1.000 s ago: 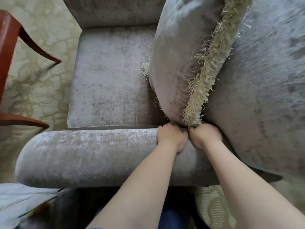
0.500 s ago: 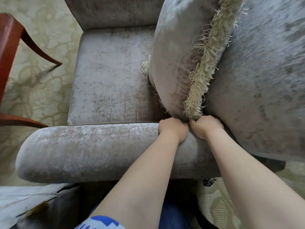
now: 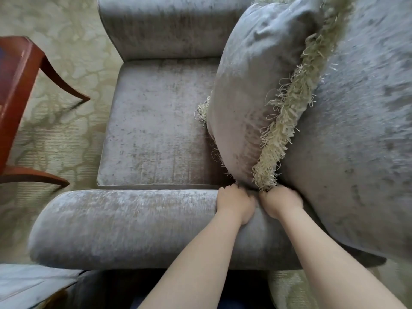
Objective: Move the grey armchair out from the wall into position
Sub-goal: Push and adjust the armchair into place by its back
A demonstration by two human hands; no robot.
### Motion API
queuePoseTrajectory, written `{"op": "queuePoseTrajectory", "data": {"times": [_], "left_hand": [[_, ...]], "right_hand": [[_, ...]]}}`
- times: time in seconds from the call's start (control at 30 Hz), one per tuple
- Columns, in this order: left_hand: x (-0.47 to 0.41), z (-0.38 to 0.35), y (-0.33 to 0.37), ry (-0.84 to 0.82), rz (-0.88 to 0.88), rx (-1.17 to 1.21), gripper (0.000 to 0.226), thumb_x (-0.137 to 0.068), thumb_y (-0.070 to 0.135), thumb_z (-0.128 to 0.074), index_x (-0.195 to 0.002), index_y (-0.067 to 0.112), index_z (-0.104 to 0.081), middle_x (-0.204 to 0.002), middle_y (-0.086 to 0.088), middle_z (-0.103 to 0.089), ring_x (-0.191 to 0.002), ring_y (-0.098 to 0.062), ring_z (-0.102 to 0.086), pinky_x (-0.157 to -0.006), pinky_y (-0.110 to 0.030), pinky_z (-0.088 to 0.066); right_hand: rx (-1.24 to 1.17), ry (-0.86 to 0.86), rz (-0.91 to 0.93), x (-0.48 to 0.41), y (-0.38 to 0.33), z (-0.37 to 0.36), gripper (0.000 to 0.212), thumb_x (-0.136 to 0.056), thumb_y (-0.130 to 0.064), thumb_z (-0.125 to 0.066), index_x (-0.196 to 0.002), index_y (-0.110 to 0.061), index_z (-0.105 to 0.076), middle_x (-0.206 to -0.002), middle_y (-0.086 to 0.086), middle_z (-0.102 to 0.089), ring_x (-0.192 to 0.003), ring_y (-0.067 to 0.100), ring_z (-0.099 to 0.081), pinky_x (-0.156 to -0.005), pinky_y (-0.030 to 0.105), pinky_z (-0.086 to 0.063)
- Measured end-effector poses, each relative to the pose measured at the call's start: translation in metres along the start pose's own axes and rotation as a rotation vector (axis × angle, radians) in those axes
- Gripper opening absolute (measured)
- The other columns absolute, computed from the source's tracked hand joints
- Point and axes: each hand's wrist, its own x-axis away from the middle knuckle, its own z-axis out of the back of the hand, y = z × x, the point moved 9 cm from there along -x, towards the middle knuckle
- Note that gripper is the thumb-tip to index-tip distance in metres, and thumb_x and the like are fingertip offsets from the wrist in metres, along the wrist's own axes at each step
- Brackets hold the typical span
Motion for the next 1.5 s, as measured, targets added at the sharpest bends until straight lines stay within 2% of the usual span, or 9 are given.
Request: {"op": "queuePoseTrajectory", "data": {"times": [0.1, 0.2, 0.3, 0.47, 0.67, 0.9, 1.13, 1.33, 1.5], "left_hand": [[0.009, 0.002, -0.017, 0.02, -0.021, 0.003, 0.049, -0.095, 0.042, -0.029, -0.12, 0.008, -0.054, -0.122, -0.014, -0.051, -0.112, -0.033, -0.047, -0.091, -0.042, -0.032], [0.015, 0.009, -0.068, 0.015, 0.042, -0.011, 0.053, -0.094, 0.048, -0.028, -0.123, 0.011, -0.052, -0.13, -0.011, -0.046, -0.12, -0.029, -0.041, -0.097, -0.045, -0.028], [0.023, 0.02, -0.152, -0.013, 0.182, -0.023, 0.057, -0.094, 0.053, -0.027, -0.125, 0.013, -0.052, -0.131, -0.011, -0.048, -0.124, -0.029, -0.04, -0.101, -0.045, -0.025], [0.056, 0.049, -0.311, -0.053, 0.505, -0.052, 0.06, -0.093, 0.055, -0.029, -0.13, 0.013, -0.051, -0.137, -0.012, -0.045, -0.129, -0.03, -0.036, -0.104, -0.047, -0.024], [0.105, 0.053, -0.432, -0.058, 0.792, 0.026, 0.06, -0.092, 0.052, -0.026, -0.134, 0.014, -0.047, -0.14, -0.011, -0.041, -0.129, -0.03, -0.035, -0.104, -0.045, -0.023], [0.118, 0.048, -0.457, -0.088, 1.01, 0.26, 0.07, -0.088, 0.053, -0.039, -0.136, 0.003, -0.04, -0.136, -0.017, -0.043, -0.122, -0.035, -0.043, -0.1, -0.052, -0.035], [0.12, 0.048, -0.453, -0.095, 0.97, 0.192, 0.058, -0.092, 0.045, -0.036, -0.132, 0.004, -0.047, -0.135, -0.02, -0.045, -0.119, -0.035, -0.047, -0.096, -0.05, -0.04], [0.13, 0.044, -0.445, -0.046, 0.948, 0.189, 0.048, -0.088, 0.028, -0.043, -0.13, 0.005, -0.047, -0.133, -0.02, -0.047, -0.12, -0.034, -0.049, -0.097, -0.046, -0.042], [0.137, 0.035, -0.443, -0.065, 0.945, 0.226, 0.049, -0.092, 0.032, -0.036, -0.133, 0.005, -0.041, -0.135, -0.021, -0.044, -0.123, -0.034, -0.045, -0.1, -0.046, -0.039]], "right_hand": [[0.194, -0.056, -0.121, 0.004, -0.009, 0.002, 0.045, -0.092, -0.033, -0.032, -0.124, -0.017, -0.059, -0.128, 0.006, -0.059, -0.116, 0.026, -0.055, -0.089, 0.033, -0.041], [0.56, -0.265, -0.205, 0.009, -0.044, 0.006, 0.042, -0.095, -0.027, -0.044, -0.134, -0.013, -0.051, -0.139, 0.007, -0.051, -0.124, 0.028, -0.049, -0.097, 0.045, -0.04], [0.713, -0.365, -0.007, 0.015, -0.122, -0.001, 0.038, -0.084, -0.02, -0.061, -0.122, -0.016, -0.063, -0.126, 0.001, -0.061, -0.104, 0.024, -0.062, -0.069, 0.041, -0.052], [0.253, -0.134, 0.428, 0.041, -0.292, -0.011, 0.034, -0.087, -0.021, -0.044, -0.115, -0.016, -0.062, -0.121, 0.005, -0.061, -0.109, 0.026, -0.059, -0.075, 0.031, -0.041], [0.034, -0.196, 0.553, 0.086, -0.421, -0.061, 0.038, -0.091, -0.024, -0.038, -0.122, -0.011, -0.057, -0.127, 0.012, -0.056, -0.116, 0.031, -0.054, -0.089, 0.036, -0.042], [-0.035, -0.075, 0.423, 0.082, -0.437, -0.08, 0.053, -0.092, -0.042, -0.025, -0.114, -0.013, -0.063, -0.12, 0.013, -0.061, -0.111, 0.031, -0.055, -0.088, 0.039, -0.035], [-0.006, -0.066, 0.45, 0.082, -0.435, -0.083, 0.059, -0.097, -0.044, -0.017, -0.112, -0.011, -0.064, -0.119, 0.014, -0.062, -0.113, 0.03, -0.054, -0.095, 0.04, -0.032], [0.013, -0.062, 0.477, 0.091, -0.426, -0.084, 0.053, -0.095, -0.037, -0.02, -0.097, -0.009, -0.065, -0.107, 0.015, -0.065, -0.101, 0.031, -0.057, -0.086, 0.038, -0.035], [0.043, -0.09, 0.49, 0.097, -0.42, -0.09, 0.052, -0.097, -0.036, -0.019, -0.113, -0.008, -0.06, -0.119, 0.016, -0.06, -0.11, 0.032, -0.054, -0.09, 0.04, -0.034]]}}
